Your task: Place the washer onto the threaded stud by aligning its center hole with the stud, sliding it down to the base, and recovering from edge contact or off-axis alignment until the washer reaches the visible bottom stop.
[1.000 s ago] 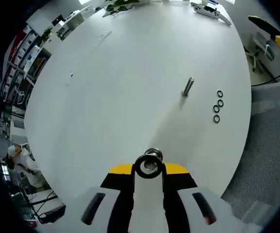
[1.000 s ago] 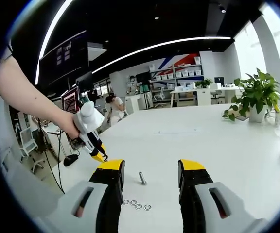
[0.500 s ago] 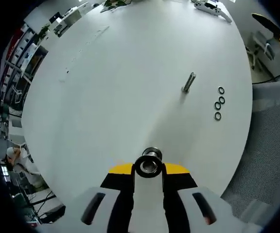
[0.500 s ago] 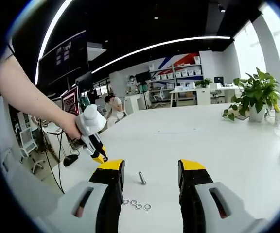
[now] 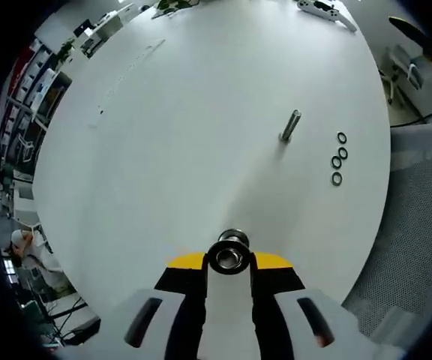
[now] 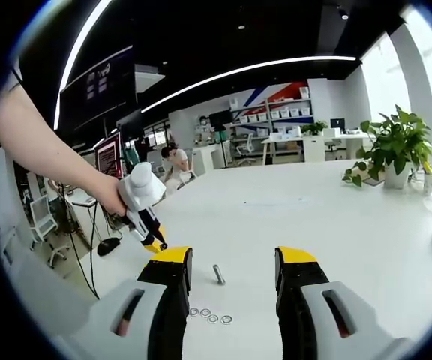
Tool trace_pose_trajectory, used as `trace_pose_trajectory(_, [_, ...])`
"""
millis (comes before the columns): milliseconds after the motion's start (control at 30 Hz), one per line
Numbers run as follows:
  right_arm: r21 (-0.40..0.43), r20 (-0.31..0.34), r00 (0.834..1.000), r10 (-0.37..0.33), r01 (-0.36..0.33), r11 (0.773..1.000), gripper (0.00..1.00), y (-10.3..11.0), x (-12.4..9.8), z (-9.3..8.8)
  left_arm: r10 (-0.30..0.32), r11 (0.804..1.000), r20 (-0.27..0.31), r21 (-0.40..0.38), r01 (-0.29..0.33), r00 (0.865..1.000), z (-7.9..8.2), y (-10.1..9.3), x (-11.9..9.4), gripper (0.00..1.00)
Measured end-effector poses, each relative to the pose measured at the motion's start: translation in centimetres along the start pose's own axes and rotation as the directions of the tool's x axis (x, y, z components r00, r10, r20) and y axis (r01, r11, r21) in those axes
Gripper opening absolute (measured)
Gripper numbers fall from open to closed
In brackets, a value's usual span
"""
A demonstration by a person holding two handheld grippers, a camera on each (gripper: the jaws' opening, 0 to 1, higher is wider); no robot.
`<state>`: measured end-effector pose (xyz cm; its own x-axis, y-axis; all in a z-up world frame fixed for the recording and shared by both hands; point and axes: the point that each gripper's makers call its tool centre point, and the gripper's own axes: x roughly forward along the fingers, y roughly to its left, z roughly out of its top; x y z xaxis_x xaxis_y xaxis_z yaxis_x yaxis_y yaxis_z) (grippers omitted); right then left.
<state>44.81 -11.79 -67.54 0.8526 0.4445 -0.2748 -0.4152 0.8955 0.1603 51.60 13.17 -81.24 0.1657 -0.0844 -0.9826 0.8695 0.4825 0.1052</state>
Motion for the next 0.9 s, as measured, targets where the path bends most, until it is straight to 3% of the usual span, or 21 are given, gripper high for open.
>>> trace_pose_trajectory(633, [-0.014,-0.011,1.0,0.001,-0.001,1.0,0.47,0.2,0.0,-0.2,0.026,1.0,0.065,-0.016,-0.025,0.998,0.7,0.1,-1.1,0.21])
trace_pose_trajectory(800, [-0.026,-0.02,1.0,0.007,-0.008,1.0,0.47,0.4,0.1,-0.3,0.066,0.994,0.167,-0.097,-0.05,0.984,1.7,0.6,-2.8,0.21])
trace_pose_trajectory(900, [-0.032,-0.025,1.0,0.011,-0.012,0.999,0.47,0.6,0.2,-0.4,0.103,0.986,0.247,-0.151,-0.067,0.964,2.3,0.7,-4.3,0.21])
